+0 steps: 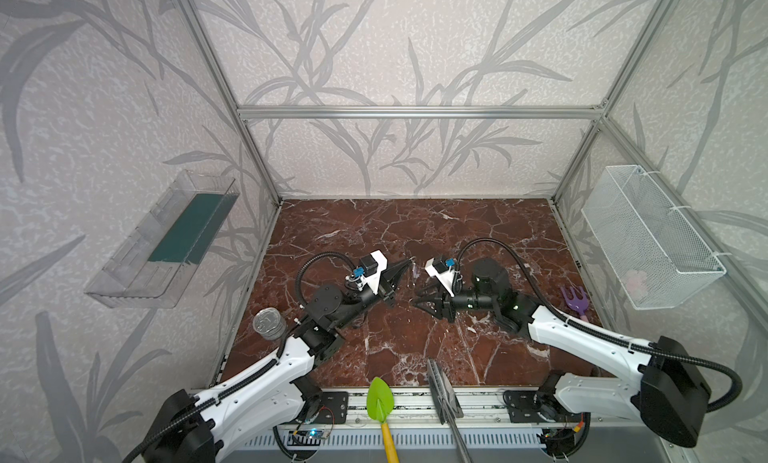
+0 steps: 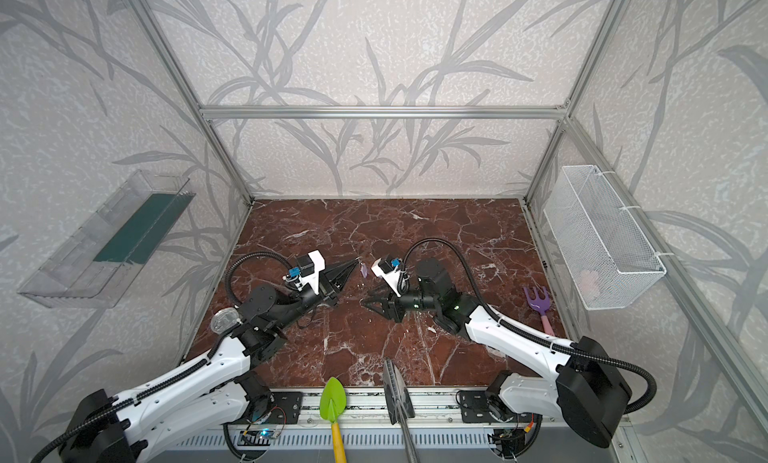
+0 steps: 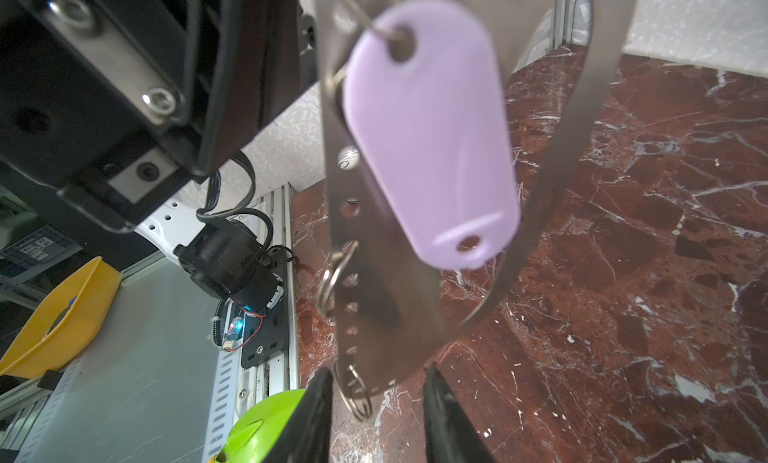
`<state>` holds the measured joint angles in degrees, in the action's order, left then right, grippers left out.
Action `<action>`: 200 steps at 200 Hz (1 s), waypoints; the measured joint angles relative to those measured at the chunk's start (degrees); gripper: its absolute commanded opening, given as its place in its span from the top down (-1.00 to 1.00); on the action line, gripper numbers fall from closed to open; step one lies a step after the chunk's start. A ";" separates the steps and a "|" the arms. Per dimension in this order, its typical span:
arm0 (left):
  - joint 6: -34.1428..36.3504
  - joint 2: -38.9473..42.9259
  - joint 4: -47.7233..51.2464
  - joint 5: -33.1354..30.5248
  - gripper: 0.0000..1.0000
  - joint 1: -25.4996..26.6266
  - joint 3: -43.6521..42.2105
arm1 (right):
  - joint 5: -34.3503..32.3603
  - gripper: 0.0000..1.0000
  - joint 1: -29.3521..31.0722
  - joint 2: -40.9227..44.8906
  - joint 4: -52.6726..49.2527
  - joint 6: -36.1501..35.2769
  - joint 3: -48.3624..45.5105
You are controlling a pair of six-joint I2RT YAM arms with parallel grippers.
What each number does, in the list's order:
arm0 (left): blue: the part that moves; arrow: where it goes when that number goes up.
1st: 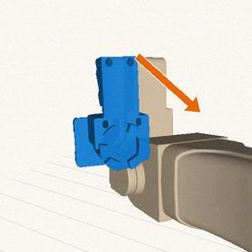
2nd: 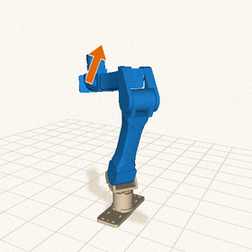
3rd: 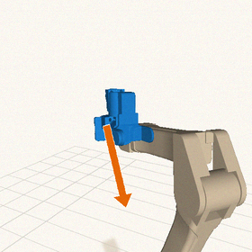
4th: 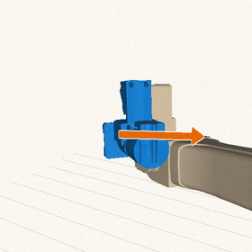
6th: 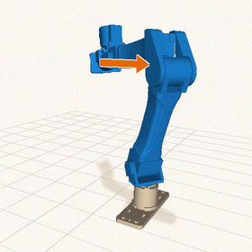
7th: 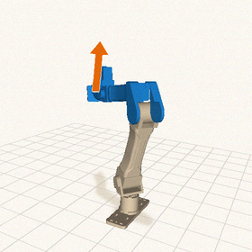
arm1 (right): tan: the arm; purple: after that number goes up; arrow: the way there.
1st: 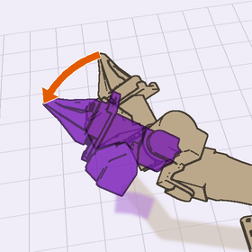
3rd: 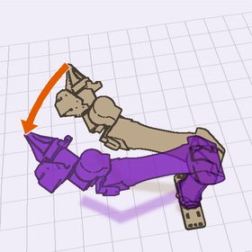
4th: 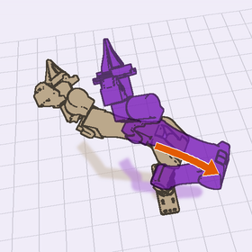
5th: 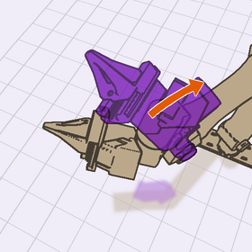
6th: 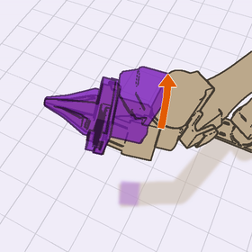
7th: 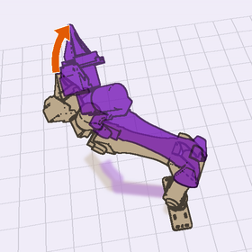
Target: Put the keys on the keyring
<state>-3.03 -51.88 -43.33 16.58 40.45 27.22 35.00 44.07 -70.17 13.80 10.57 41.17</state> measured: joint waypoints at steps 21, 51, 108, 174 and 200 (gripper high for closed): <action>0.00 0.00 0.00 0.00 1.00 0.00 0.00 | 0.09 0.30 0.00 -0.09 0.22 0.35 0.00; 0.02 0.00 0.00 0.00 1.00 0.00 0.00 | 0.44 0.40 0.00 -0.63 0.76 0.48 0.00; 0.02 0.00 0.00 -0.02 1.00 0.00 0.00 | 1.09 0.65 0.00 -0.96 1.29 0.70 -0.13; 0.50 0.72 0.68 -0.61 1.00 0.00 -0.33 | 0.96 0.96 0.00 -0.74 1.22 0.57 -0.61; 1.51 2.64 3.10 -1.55 1.00 0.00 -0.50 | -0.13 1.00 0.02 0.13 0.68 0.44 -0.92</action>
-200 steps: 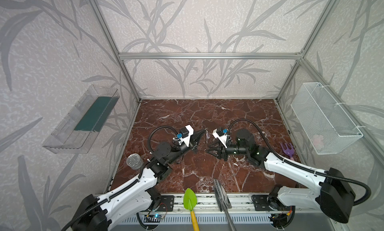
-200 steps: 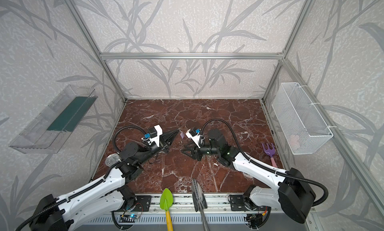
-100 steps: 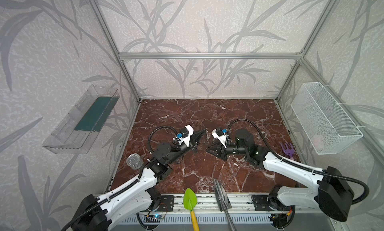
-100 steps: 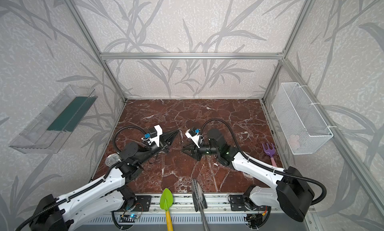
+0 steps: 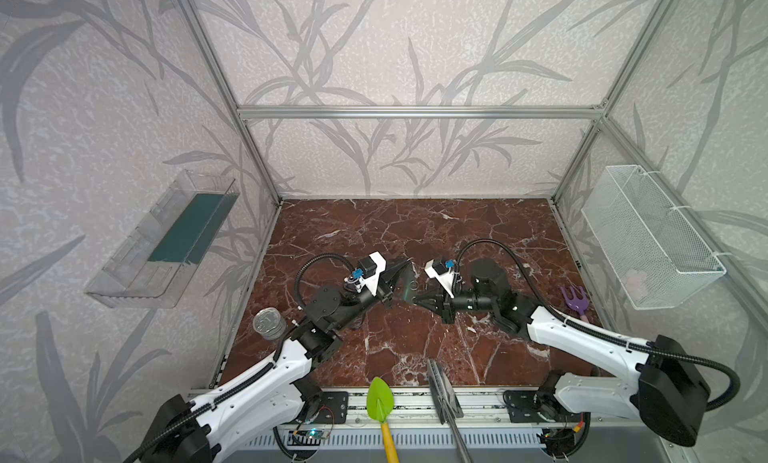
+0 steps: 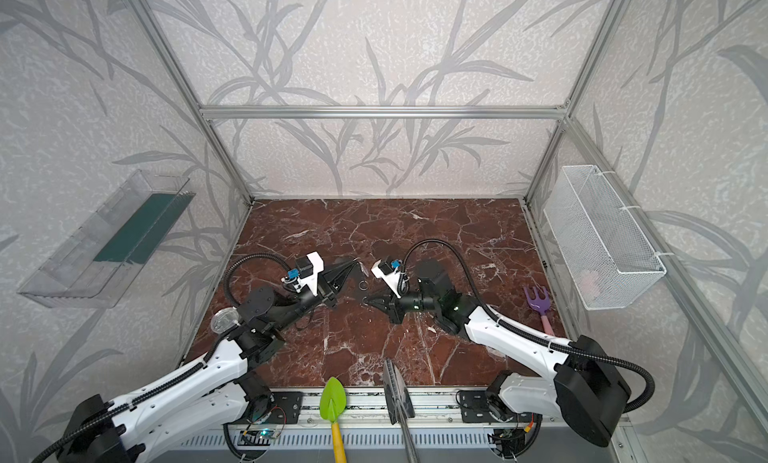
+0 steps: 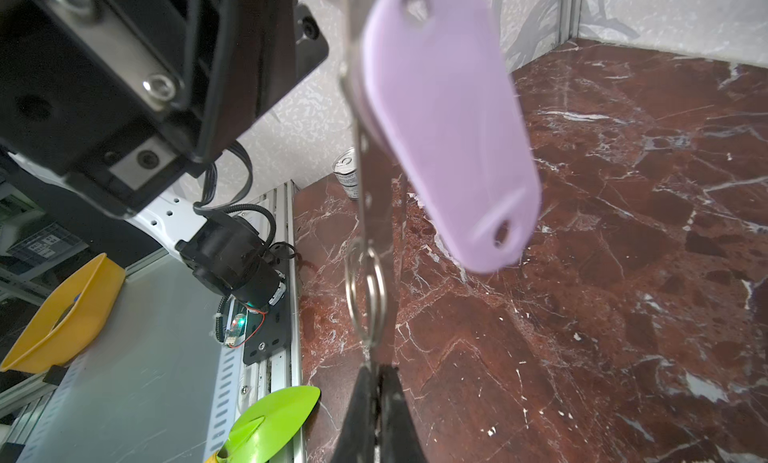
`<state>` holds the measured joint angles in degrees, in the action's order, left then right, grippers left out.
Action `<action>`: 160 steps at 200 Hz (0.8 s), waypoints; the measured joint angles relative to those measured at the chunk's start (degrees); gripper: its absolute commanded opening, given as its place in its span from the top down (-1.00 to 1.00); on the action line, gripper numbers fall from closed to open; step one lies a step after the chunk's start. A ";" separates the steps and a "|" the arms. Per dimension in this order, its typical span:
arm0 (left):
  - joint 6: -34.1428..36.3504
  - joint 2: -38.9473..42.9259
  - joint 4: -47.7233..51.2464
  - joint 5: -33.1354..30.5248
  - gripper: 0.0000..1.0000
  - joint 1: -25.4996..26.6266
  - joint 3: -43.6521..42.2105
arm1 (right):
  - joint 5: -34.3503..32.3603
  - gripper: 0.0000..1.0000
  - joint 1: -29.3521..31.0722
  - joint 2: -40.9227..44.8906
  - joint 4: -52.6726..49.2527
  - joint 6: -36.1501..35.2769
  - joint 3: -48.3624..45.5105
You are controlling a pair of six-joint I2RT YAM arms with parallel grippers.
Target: Put the keys on the keyring
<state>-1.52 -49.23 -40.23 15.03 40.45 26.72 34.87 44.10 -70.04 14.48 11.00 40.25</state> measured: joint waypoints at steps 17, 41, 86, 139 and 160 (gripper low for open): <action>0.68 1.36 1.73 -0.72 1.00 0.00 0.00 | -0.98 1.00 0.04 0.79 -0.74 -0.15 0.00; 1.62 2.56 4.24 -2.91 0.60 0.02 0.00 | -2.56 1.00 0.09 2.14 -2.86 -0.44 0.00; 2.45 3.28 10.45 -8.92 0.34 0.00 0.28 | -5.14 1.00 -0.09 2.82 -7.72 -0.31 1.27; 2.47 4.39 15.76 -8.13 0.43 0.00 0.46 | -7.96 1.00 -0.15 2.82 -9.29 0.17 3.08; 2.05 4.52 17.00 -5.44 0.46 0.00 0.46 | -9.18 1.00 -0.26 2.82 -9.20 0.44 3.10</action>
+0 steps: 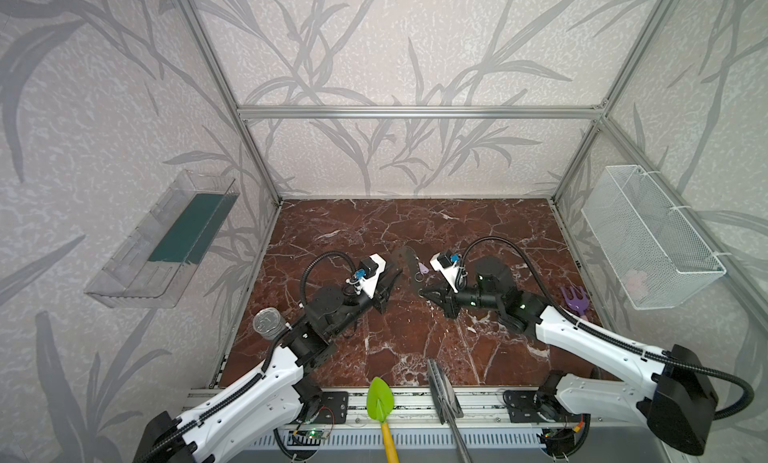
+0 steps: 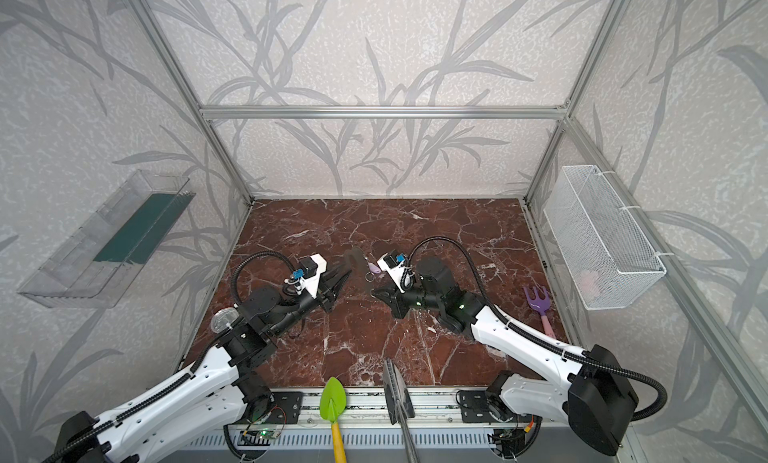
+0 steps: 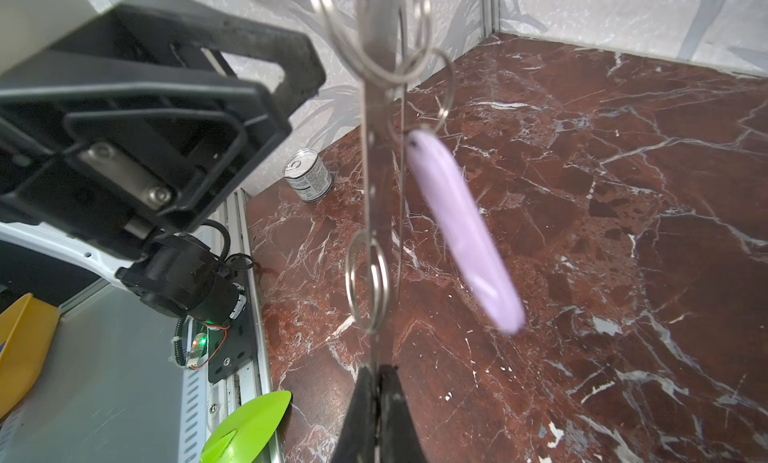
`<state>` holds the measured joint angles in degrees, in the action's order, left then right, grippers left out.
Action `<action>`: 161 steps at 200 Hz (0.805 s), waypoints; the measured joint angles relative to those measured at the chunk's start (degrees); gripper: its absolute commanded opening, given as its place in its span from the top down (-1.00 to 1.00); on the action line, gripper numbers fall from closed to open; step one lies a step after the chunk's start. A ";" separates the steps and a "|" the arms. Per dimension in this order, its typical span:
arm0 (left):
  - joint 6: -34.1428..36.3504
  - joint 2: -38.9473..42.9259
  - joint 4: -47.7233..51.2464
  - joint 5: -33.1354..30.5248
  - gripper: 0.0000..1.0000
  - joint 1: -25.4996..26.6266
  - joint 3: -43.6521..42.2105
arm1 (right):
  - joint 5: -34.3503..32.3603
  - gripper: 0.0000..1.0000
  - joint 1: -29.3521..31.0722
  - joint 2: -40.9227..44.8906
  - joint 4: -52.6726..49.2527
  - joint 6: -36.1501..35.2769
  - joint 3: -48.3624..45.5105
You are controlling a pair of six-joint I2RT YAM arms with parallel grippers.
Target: Put the keys on the keyring
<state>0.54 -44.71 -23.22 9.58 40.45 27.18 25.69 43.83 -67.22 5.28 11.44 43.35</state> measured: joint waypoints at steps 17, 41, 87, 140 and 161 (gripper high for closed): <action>-0.42 -0.07 1.16 3.34 0.46 0.00 0.00 | -0.48 1.00 -0.24 0.00 0.42 0.44 0.00; -1.49 -1.25 2.16 8.87 0.44 0.00 0.00 | -0.72 1.00 -0.63 -0.07 1.51 0.79 0.00; -3.26 -7.74 4.24 15.93 0.40 0.00 0.94 | -0.55 1.00 -0.68 -0.68 3.98 0.76 0.00; -4.22 -10.14 4.83 16.48 0.33 0.00 1.88 | 0.48 1.00 -0.68 -0.74 5.53 0.74 0.00; -4.26 -10.14 4.79 16.44 0.31 0.00 1.88 | 1.16 1.00 -0.68 -0.74 5.73 0.72 0.00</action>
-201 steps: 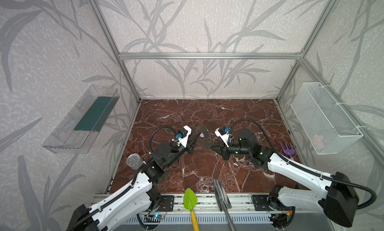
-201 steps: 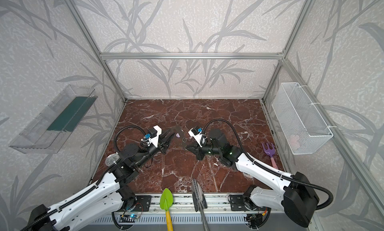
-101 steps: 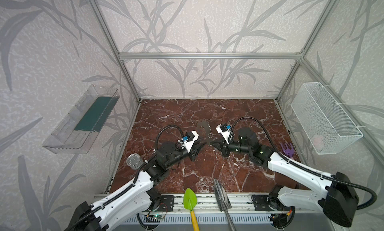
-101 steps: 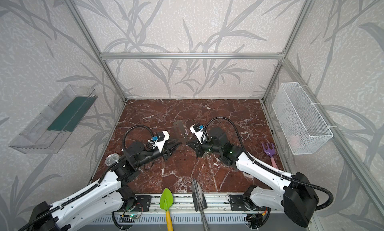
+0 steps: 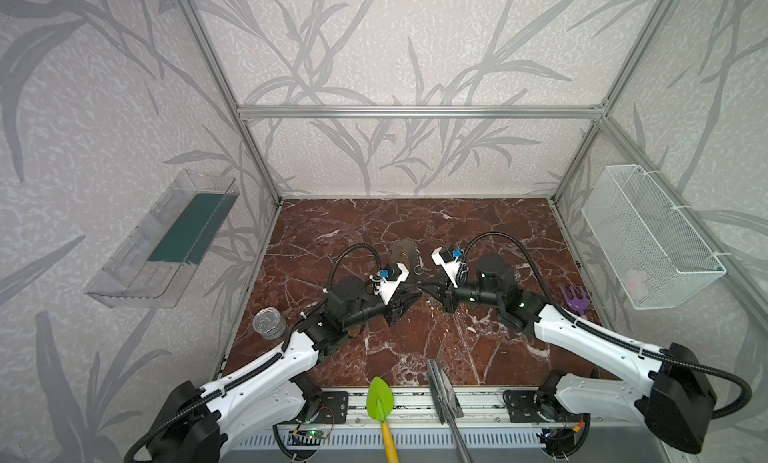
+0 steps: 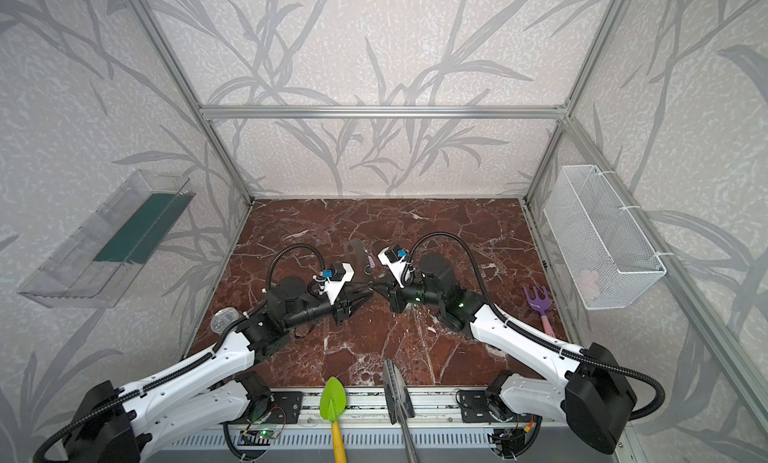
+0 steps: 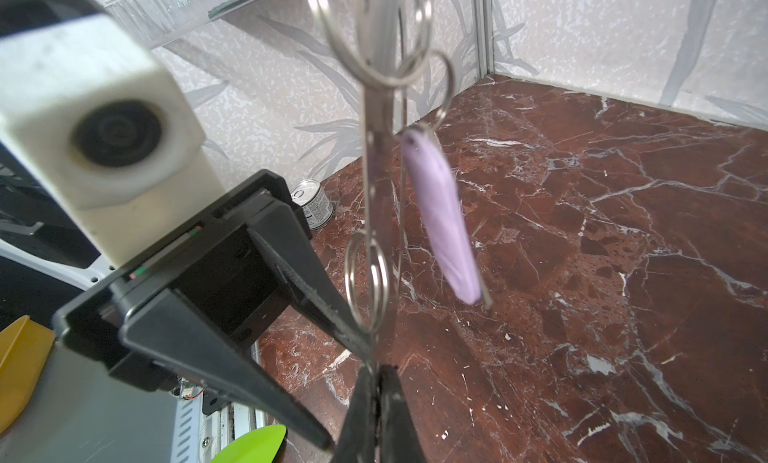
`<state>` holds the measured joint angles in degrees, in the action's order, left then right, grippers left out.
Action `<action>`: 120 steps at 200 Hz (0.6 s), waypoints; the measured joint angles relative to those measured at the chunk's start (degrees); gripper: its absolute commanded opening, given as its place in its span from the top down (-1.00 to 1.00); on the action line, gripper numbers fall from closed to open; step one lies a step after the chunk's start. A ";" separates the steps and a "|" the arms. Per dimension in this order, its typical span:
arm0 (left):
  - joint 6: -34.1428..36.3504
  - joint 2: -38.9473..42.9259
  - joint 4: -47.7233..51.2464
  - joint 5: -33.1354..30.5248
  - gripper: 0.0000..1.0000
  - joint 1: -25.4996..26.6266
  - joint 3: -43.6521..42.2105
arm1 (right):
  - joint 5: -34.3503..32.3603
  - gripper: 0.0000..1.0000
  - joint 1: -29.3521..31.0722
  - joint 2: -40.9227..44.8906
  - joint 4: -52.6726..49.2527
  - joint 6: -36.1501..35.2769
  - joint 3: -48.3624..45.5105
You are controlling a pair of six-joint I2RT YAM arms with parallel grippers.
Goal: Put the keys on the keyring
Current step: 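Hold the keyring plate with both grippers and rotate it between them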
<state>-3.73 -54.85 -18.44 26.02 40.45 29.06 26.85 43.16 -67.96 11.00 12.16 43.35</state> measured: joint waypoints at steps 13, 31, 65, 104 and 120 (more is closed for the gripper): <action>0.00 0.00 0.00 -0.02 0.31 0.00 0.00 | 0.63 1.00 -0.07 0.00 0.11 0.00 0.00; -0.04 0.04 -0.15 -0.17 0.31 0.00 0.00 | 1.42 1.00 -0.33 0.00 0.44 -0.02 -0.02; -0.85 1.46 -0.48 -1.36 0.33 0.00 -0.02 | 2.82 1.00 -0.52 0.00 1.36 -0.15 -0.02; -2.29 5.27 -2.21 -5.16 0.29 -0.90 -0.07 | 4.22 1.00 -0.48 -0.37 1.55 -0.24 -0.15; -3.04 5.60 -3.17 -5.70 0.28 -1.64 -0.07 | 4.57 1.00 -0.48 -0.72 1.57 -0.28 -0.26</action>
<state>-6.76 -49.25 -21.61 20.32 38.81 28.99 31.42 42.68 -68.69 12.58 11.88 43.09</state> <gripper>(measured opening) 0.357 0.054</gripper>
